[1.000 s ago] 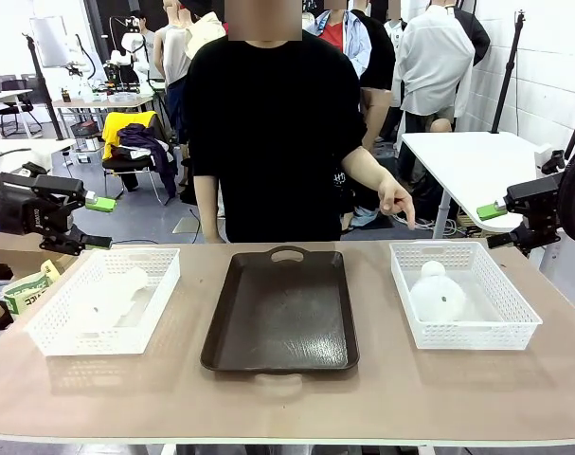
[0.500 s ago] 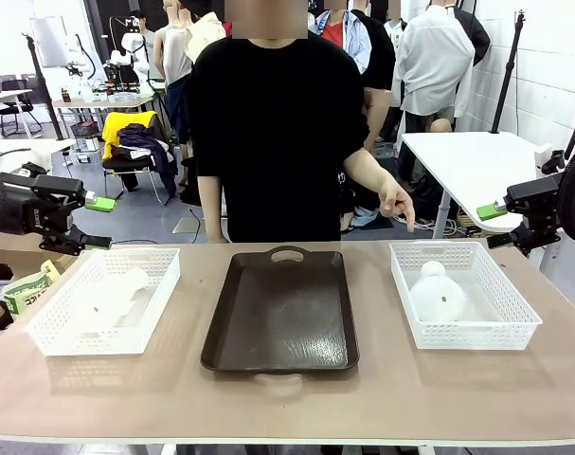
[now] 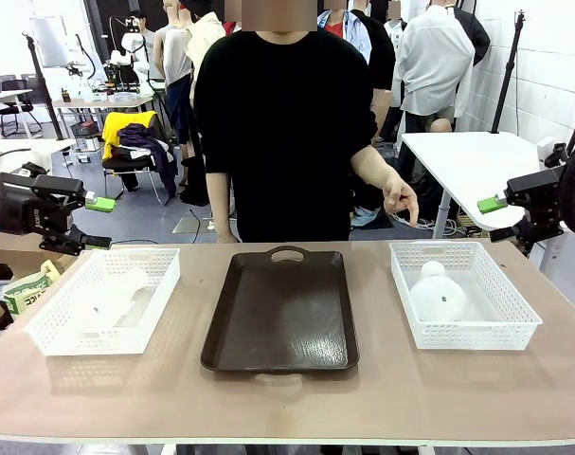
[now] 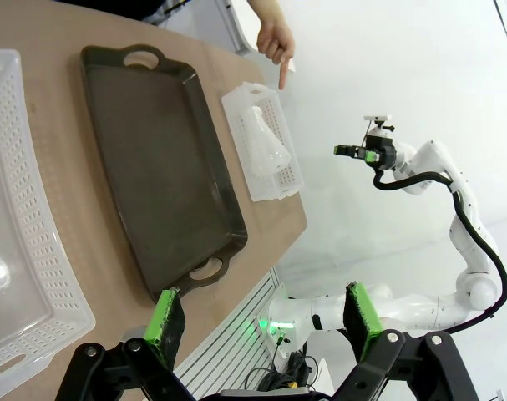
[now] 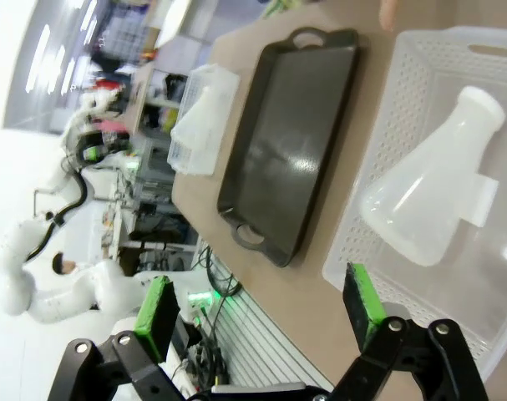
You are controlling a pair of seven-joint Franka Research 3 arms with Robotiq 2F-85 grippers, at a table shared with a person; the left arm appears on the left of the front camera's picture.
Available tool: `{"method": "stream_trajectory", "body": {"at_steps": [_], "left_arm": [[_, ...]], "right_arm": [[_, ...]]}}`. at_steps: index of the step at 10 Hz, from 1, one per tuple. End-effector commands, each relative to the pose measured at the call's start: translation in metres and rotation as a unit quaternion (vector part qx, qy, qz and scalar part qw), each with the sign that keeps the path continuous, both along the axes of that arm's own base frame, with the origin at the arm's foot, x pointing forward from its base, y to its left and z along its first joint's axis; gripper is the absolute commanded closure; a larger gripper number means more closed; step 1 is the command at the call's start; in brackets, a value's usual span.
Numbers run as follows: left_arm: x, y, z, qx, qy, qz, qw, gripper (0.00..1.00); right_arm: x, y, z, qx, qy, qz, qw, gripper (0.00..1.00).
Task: Prepare the laboratory tools.
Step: Pick up the Big flask that the person points to.
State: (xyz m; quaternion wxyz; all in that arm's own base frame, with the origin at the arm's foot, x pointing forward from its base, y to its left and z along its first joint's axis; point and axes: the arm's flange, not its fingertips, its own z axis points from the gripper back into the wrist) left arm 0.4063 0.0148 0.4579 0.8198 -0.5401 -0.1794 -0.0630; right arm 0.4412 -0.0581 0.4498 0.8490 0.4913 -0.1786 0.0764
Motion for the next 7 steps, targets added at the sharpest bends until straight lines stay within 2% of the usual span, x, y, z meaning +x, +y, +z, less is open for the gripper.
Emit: {"method": "stream_trajectory", "body": {"at_steps": [1,3,4,5,6,7], "left_arm": [[0.001,0.0,0.001,-0.007,0.0,0.002,1.0,0.0],[0.001,0.0,0.001,-0.007,0.0,0.002,1.0,0.0],[0.001,0.0,0.001,-0.007,0.0,0.002,1.0,0.0],[0.001,0.0,0.001,-0.007,0.0,0.002,1.0,0.0],[0.001,0.0,0.001,-0.007,0.0,0.002,1.0,0.0],[0.001,0.0,0.001,-0.007,0.0,0.002,1.0,0.0]], "right_arm": [[0.008,0.018,0.029,-0.073,0.065,-0.061,0.993,0.0],[0.031,0.045,0.044,-0.194,0.143,-0.123,0.963,0.0],[0.044,0.059,0.042,-0.241,0.176,-0.126,0.946,0.0],[0.057,0.073,0.037,-0.263,0.195,-0.115,0.938,0.0],[0.074,0.088,0.028,-0.283,0.214,-0.108,0.929,0.0],[0.092,0.102,0.014,-0.318,0.237,-0.115,0.911,0.0]]}}
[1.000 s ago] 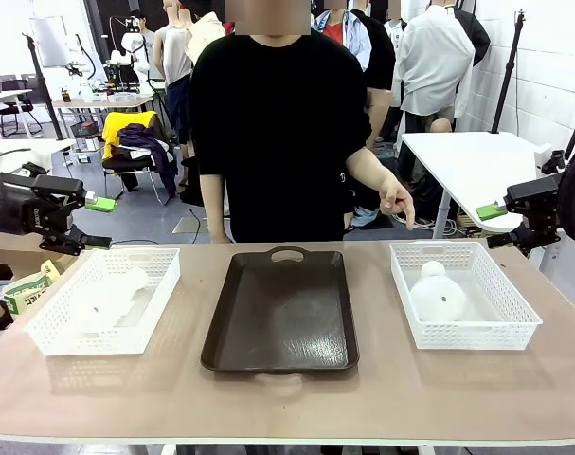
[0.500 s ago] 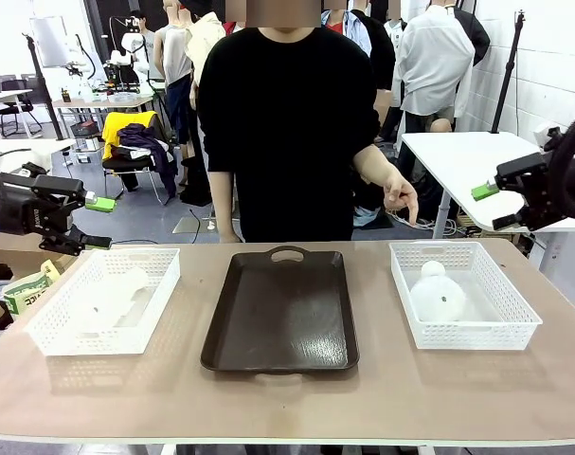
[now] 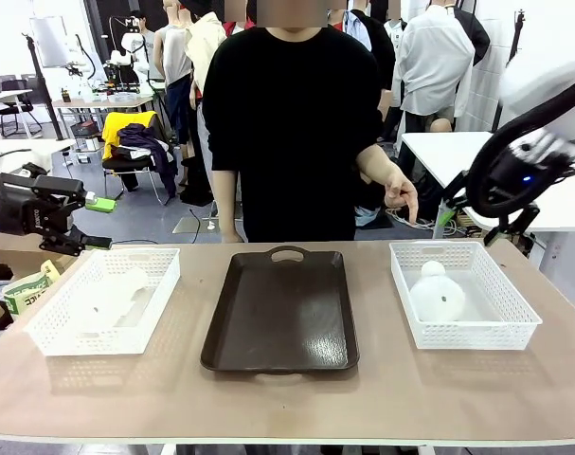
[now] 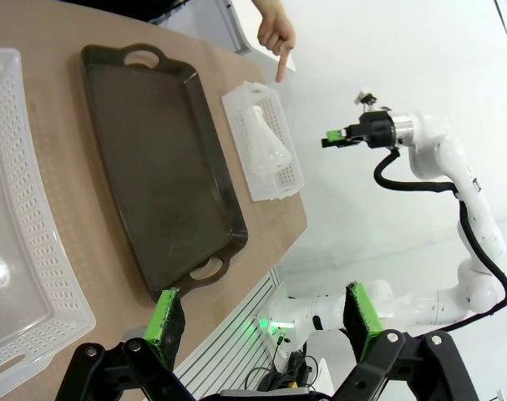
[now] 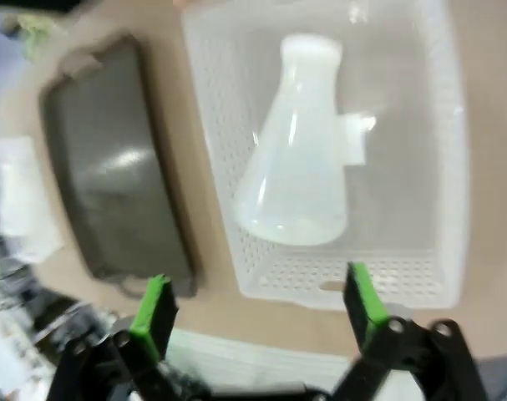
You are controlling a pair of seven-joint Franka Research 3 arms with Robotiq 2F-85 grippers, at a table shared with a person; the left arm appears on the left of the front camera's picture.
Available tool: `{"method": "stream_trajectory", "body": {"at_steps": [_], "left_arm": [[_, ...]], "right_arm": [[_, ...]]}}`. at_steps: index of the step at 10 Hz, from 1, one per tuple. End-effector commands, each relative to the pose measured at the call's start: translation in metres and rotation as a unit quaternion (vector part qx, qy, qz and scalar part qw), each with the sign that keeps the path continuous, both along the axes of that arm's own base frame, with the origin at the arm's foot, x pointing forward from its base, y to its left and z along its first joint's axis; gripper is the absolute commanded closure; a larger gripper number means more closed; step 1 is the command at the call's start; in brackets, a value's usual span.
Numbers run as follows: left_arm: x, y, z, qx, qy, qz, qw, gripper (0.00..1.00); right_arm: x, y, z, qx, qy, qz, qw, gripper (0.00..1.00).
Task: Prepare the laboratory tools.
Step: Pick up the Big flask that the person points to.
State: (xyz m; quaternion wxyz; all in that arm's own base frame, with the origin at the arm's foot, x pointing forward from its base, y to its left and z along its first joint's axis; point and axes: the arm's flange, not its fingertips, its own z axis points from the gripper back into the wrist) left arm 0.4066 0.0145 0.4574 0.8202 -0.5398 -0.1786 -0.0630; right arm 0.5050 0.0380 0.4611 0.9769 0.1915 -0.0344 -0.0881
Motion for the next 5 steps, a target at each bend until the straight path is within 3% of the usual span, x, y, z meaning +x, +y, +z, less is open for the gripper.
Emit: {"method": "stream_trajectory", "body": {"at_steps": [1,5], "left_arm": [[0.001,0.0,0.001,-0.008,-0.001,0.002,1.0,0.0],[0.001,0.0,0.001,-0.008,-0.001,0.002,1.0,0.0]], "right_arm": [[0.043,0.014,-0.009,-0.053,0.055,-0.01,0.997,0.0],[0.093,0.027,-0.047,-0.099,0.081,-0.056,0.99,0.0]]}}
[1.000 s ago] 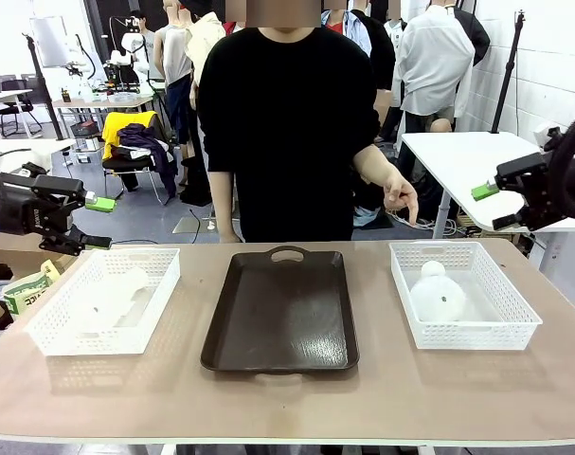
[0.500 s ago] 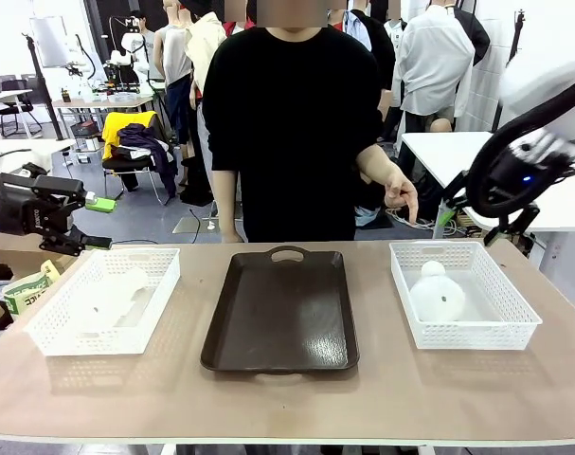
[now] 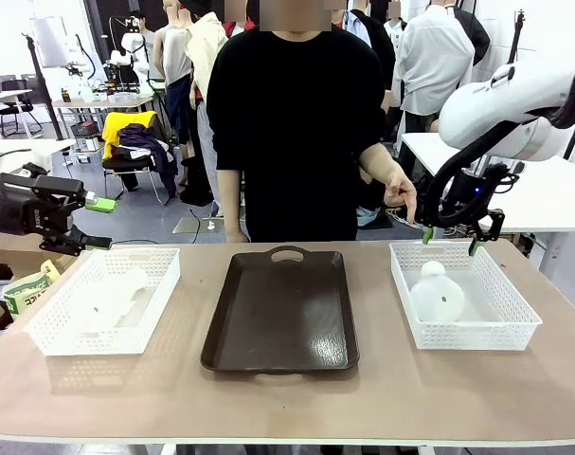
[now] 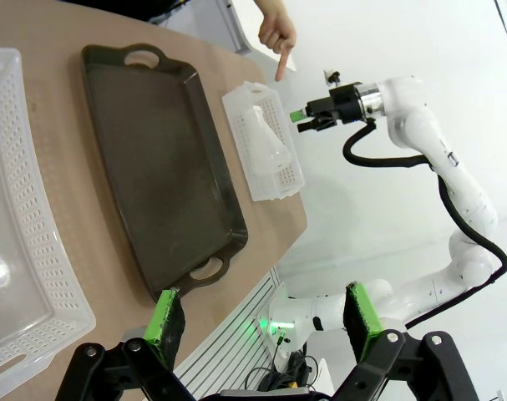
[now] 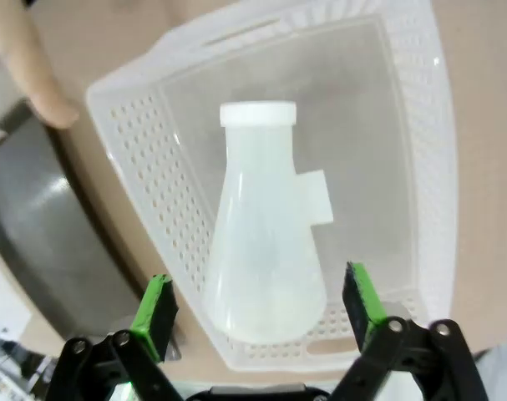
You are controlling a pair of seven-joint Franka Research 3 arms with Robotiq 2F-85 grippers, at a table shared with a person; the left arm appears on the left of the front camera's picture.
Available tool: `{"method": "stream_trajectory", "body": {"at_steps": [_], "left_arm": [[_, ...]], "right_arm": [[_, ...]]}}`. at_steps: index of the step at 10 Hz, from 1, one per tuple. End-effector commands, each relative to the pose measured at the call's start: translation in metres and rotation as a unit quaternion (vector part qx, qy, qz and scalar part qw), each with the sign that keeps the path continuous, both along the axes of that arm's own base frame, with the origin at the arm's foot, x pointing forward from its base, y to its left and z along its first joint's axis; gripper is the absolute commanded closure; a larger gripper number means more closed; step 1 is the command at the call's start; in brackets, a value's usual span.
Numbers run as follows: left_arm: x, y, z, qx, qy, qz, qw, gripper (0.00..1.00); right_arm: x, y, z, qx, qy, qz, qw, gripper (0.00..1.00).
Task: Prepare the laboratory tools.
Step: Pick up the Big flask that the person points to.
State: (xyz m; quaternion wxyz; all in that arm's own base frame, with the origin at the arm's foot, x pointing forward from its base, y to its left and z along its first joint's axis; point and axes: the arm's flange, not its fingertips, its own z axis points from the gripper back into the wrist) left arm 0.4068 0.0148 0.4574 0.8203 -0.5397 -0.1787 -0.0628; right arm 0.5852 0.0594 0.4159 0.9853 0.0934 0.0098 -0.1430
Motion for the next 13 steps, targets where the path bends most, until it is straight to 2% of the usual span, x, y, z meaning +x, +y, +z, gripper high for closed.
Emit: {"method": "stream_trajectory", "body": {"at_steps": [1,2,4,5,8,9,10,13], "left_arm": [[0.001,0.0,0.001,-0.008,-0.001,0.002,1.0,0.0],[0.001,0.0,0.001,-0.008,-0.001,0.002,1.0,0.0],[0.001,0.0,0.001,-0.008,-0.001,0.002,1.0,0.0],[0.001,0.0,0.001,-0.008,-0.001,0.002,1.0,0.0],[0.001,0.0,0.001,-0.008,-0.001,0.002,1.0,0.0],[0.001,0.0,0.001,-0.008,-0.001,0.002,1.0,0.0],[0.001,0.0,0.001,-0.008,-0.001,0.002,1.0,0.0],[0.001,0.0,0.001,-0.008,-0.001,0.002,1.0,0.0]], "right_arm": [[0.02,0.006,-0.014,-0.015,0.025,-0.011,1.0,0.0],[0.024,0.007,-0.021,-0.009,0.031,-0.014,0.999,0.0],[0.022,-0.003,-0.02,0.013,0.007,-0.019,1.0,0.0],[0.019,0.004,-0.028,-0.001,0.021,-0.006,1.0,0.0],[0.02,0.001,-0.029,0.001,0.02,-0.009,1.0,0.0],[0.015,0.008,-0.034,-0.04,0.011,-0.028,0.999,0.0],[0.018,0.014,-0.041,-0.075,-0.013,-0.056,0.996,0.0],[0.031,0.016,-0.06,-0.086,-0.03,-0.072,0.993,0.0]]}}
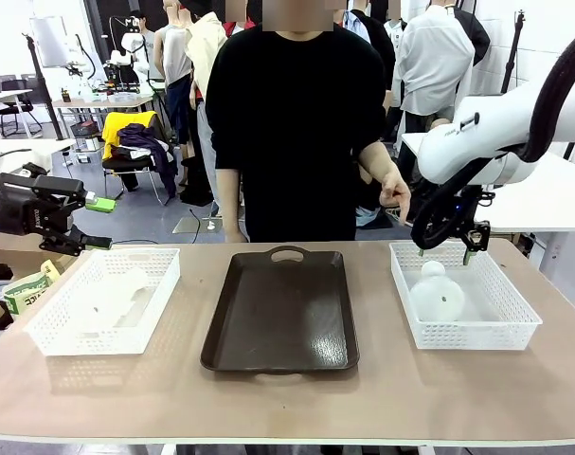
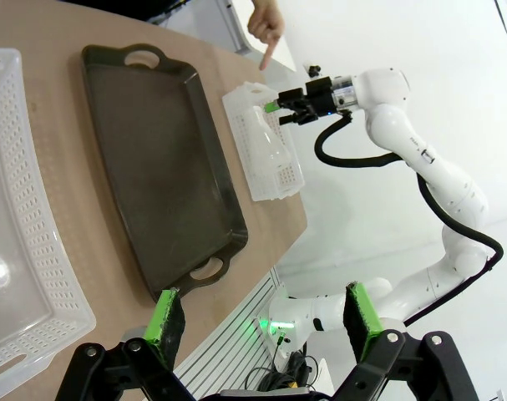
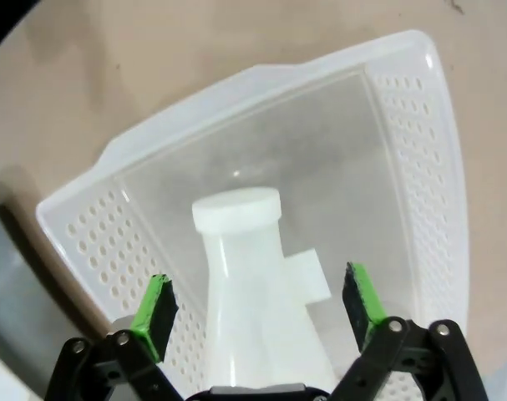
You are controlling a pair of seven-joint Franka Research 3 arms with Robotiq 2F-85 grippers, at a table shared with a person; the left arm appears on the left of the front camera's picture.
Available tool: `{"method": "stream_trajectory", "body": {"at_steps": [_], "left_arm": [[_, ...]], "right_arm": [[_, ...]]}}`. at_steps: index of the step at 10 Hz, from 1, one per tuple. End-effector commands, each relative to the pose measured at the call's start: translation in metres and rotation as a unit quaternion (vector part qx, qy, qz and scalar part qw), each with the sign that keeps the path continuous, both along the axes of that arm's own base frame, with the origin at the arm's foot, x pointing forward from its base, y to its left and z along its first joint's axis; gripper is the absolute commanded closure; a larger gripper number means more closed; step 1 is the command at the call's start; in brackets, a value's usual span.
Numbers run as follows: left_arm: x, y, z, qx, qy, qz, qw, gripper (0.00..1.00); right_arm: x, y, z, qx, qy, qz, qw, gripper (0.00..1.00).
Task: Prepare the laboratory tools.
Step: Pick up the Big flask that the person points to.
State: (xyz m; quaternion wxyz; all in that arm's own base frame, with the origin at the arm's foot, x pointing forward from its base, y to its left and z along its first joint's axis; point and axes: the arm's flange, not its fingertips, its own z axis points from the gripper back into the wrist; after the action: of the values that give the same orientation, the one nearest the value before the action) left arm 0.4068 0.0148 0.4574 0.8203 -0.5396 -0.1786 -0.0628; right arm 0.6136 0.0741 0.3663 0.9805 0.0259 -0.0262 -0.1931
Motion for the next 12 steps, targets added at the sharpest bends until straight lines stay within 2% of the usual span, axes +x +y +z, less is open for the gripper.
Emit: {"method": "stream_trajectory", "body": {"at_steps": [1,5,9,10,12], "left_arm": [[0.001,0.0,0.001,-0.008,-0.001,0.002,1.0,0.0],[0.001,0.0,0.001,-0.008,-0.001,0.002,1.0,0.0],[0.001,0.0,0.001,-0.008,-0.001,0.002,1.0,0.0],[0.001,0.0,0.001,-0.008,-0.001,0.002,1.0,0.0],[0.001,0.0,0.001,-0.008,-0.001,0.002,1.0,0.0]], "right_arm": [[0.004,0.003,-0.016,-0.018,-0.018,-0.026,0.999,0.0],[0.011,0.013,-0.029,-0.025,-0.025,-0.019,0.999,0.0],[0.014,0.016,-0.041,-0.036,0.007,-0.013,0.999,0.0],[0.013,0.015,-0.042,-0.037,0.01,-0.012,0.999,0.09],[0.014,0.015,-0.042,-0.036,0.017,-0.011,0.999,0.44]]}}
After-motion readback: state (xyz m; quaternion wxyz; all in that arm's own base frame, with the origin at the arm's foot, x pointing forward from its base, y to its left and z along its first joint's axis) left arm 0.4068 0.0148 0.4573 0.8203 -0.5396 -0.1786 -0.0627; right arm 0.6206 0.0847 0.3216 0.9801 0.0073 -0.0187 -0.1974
